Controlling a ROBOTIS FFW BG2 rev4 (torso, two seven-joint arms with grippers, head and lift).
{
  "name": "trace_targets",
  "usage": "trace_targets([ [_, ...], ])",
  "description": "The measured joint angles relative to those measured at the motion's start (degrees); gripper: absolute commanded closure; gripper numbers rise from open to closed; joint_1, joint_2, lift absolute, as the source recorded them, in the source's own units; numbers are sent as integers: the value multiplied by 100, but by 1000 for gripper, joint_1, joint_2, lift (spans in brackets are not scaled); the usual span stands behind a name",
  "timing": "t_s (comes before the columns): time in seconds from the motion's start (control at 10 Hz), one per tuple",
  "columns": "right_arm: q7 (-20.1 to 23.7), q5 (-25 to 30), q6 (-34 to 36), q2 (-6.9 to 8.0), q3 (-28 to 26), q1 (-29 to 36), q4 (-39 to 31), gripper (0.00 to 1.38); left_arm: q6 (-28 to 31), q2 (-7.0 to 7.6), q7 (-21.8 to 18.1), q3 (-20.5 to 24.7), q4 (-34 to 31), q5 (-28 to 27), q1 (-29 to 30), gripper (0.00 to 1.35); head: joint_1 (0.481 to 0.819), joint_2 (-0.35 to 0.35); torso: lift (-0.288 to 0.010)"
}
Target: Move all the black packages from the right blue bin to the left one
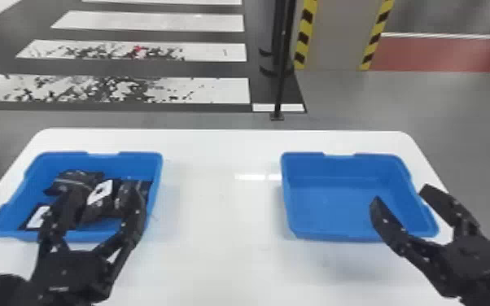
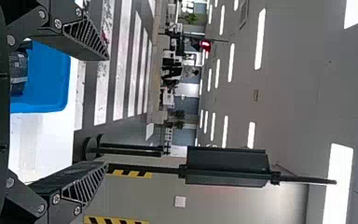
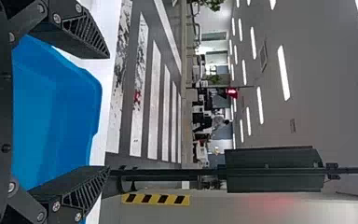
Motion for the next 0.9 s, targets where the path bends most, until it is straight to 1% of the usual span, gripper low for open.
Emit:
trace_targets([
  [0.6, -149, -120, -204, 17, 0, 151, -39, 194, -28, 0, 0, 20, 0, -2, 25, 256, 695, -40, -140],
  [0.9, -155, -130, -224, 18, 0, 164, -43, 194, -28, -1, 0, 28, 0, 0, 29, 257, 695, -39, -140],
])
